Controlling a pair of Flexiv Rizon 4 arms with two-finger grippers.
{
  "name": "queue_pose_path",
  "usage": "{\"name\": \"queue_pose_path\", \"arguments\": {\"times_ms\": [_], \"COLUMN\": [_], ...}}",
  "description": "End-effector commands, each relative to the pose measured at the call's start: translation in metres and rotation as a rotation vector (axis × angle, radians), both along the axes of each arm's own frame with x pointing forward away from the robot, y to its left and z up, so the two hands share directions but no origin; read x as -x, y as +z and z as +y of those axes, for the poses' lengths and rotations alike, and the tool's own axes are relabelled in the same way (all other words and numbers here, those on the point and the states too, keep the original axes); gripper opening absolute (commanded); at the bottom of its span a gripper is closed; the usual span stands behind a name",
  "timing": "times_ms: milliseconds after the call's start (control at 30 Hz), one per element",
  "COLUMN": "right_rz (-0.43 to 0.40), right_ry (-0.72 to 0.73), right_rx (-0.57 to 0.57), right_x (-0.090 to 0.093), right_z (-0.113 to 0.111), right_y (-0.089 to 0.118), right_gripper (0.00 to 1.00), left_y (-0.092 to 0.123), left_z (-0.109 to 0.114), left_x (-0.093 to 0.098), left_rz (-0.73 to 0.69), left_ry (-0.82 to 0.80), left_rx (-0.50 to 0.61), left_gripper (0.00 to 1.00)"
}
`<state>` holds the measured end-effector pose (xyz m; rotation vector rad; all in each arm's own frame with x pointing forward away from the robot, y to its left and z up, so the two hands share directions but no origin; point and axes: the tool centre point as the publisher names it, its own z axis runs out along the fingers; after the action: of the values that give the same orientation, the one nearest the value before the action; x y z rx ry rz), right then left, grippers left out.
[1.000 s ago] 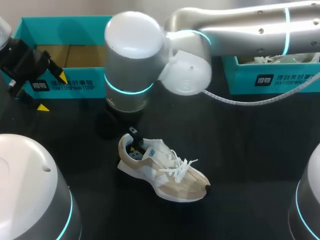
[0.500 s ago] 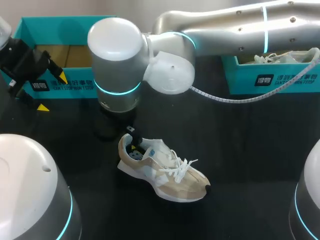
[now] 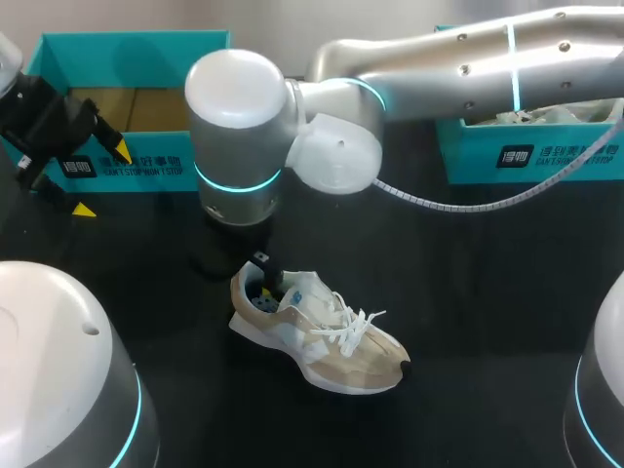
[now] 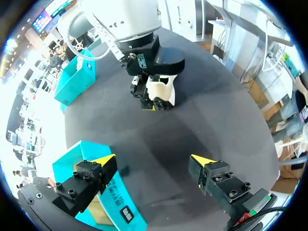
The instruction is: Take the shoe out of the shoebox, open the shoe tongue, remove and reinsert the insole, then place the shoe into the shoebox
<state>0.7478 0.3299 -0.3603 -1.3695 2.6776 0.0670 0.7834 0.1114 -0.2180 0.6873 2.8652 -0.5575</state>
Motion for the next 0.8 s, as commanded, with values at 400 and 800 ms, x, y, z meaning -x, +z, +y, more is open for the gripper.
{"name": "queue_pose_path", "arguments": {"times_ms": [400, 800], "right_rz": [0.021, 0.043], "right_ry": [0.012, -0.005], "right_rx": [0.049, 0.081], "right_x": [-0.005, 0.000], "right_z": [0.016, 0.010], "right_y": [-0.026, -0.035], "right_gripper": [1.00, 0.49], "left_y": [0.000, 0.000], "left_z": [0.000, 0.000], "left_x": [0.001, 0.001], "left_rz": [-0.001, -0.001], "left_ry": [0.000, 0.000], "left_rx": [-0.004, -0.004], "left_gripper": [1.00, 1.00]}}
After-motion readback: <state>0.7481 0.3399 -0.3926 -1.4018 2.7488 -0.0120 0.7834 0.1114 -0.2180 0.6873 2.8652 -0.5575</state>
